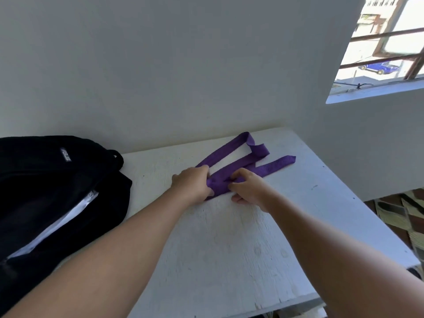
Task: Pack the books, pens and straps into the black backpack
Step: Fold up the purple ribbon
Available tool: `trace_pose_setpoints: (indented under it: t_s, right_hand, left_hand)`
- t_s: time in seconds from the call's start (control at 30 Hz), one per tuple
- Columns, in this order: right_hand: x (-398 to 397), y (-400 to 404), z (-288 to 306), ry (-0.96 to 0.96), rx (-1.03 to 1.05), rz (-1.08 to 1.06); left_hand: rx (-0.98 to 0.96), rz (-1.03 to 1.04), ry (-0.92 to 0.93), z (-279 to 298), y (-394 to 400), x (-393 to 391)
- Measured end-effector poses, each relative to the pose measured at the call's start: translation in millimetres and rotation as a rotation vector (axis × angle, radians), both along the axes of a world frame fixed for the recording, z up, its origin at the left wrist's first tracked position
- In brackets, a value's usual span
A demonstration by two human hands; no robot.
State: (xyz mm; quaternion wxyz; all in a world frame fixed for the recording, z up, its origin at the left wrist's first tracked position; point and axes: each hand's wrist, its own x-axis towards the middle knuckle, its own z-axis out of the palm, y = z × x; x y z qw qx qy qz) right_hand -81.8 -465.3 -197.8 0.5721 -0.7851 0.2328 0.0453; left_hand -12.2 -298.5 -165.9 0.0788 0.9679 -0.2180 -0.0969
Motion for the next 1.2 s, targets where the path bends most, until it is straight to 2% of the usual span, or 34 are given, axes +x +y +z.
trace_pose_setpoints:
  t_s: [0.17, 0.23, 0.37, 0.6, 0.63, 0.67, 0.73, 0.8, 0.83, 0.9, 0.93, 1.0, 1.1, 1.2]
  right_hand:
    - [1, -2, -2, -0.031, 0.031, -0.004]
    - [2, -2, -3, -0.034, 0.017, 0.001]
    - [4, -3, -4, -0.030, -0.008, 0.016]
    - [4, -2, -4, -0.033, -0.028, 0.025]
    - [4, -2, -5, -0.039, -0.029, 0.021]
    - [4, -2, -5, -0.043, -0.031, 0.016]
    - [5, -2, -7, -0.045, -0.039, 0.009]
    - [6, -2, -9, -0.040, -0.045, 0.009]
    - [6, -2, -9, -0.035, -0.050, 0.013]
    - [6, -3, -8, -0.026, -0.044, 0.014]
    - [5, -3, -7, -0.026, -0.033, 0.014]
    - [5, -2, -6, -0.023, -0.031, 0.020]
    - [3, -2, -6, -0.015, -0.039, 0.026]
    - [1, -1, -5, -0.024, -0.039, 0.016]
  left_hand:
    - [-0.356, 0.209, 0.584, 20, 28, 8]
    - [-0.548, 0.285, 0.673, 24, 35, 7]
    - [-1.210, 0.617, 0.574, 23, 41, 20]
    - [-1.493, 0.862, 0.341, 13, 36, 16]
    - [-1.466, 0.907, 0.274, 13, 39, 18]
    - [-1.345, 0.942, 0.209, 11, 43, 20]
    - [-0.870, 0.938, 0.140, 6, 53, 19]
    - [-0.428, 0.766, 0.021, 1, 57, 13]
    - [-0.291, 0.609, -0.106, -2, 55, 10]
    - [-0.168, 0.232, -0.281, -5, 41, 3]
    - [-0.155, 0.074, -0.274, -6, 32, -1]
    - [-0.113, -0.101, -0.189, -12, 11, -10]
    - [-0.021, -0.139, -0.109, -21, -10, -13]
    - [-0.008, -0.093, -0.168, -25, -13, -9]
